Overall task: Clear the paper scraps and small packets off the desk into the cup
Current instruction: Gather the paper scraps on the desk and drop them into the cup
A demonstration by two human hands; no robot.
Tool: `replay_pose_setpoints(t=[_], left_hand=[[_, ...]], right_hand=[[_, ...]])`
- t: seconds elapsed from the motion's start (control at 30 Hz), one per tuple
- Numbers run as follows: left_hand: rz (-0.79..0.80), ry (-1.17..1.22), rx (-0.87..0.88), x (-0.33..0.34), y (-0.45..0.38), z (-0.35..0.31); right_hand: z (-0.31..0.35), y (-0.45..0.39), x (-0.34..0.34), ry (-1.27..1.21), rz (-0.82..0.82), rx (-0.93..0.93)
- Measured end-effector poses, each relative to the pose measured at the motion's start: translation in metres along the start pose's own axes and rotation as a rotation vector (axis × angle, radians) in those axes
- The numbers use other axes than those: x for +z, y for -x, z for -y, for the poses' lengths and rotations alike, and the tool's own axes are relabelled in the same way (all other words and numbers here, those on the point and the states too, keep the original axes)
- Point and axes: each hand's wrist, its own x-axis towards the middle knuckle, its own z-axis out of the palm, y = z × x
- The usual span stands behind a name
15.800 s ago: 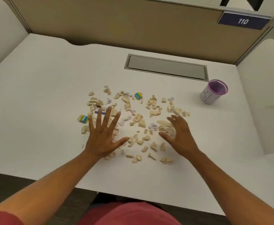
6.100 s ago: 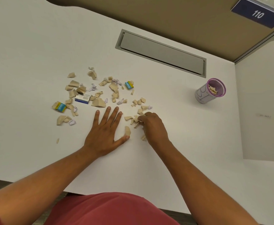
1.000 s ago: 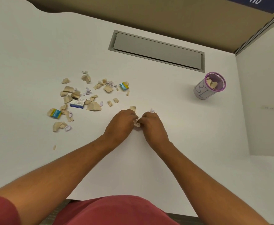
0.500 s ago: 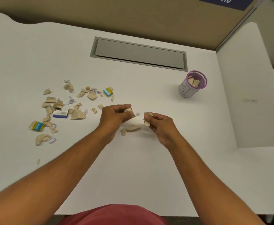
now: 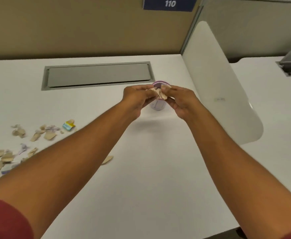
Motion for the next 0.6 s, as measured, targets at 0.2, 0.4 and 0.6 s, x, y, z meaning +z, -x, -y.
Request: replay_pose_setpoints(t=[0.2, 0.4, 0.6], left_hand=[[-0.032, -0.215, -0.138, 0.039, -0.032, -0.02], [0.078, -0.013, -0.263, 0.048, -0.025, -0.043], [0.101, -0.035, -0.237, 0.045, -0.018, -0.052]], right_hand=[[0.021, -0.046, 0.0, 0.633, -0.246, -0.059], [0.034, -0.052, 0.006, 0.963, -0.164, -0.166], [0.037, -0.052, 0.009, 1.15, -0.179, -0.251]])
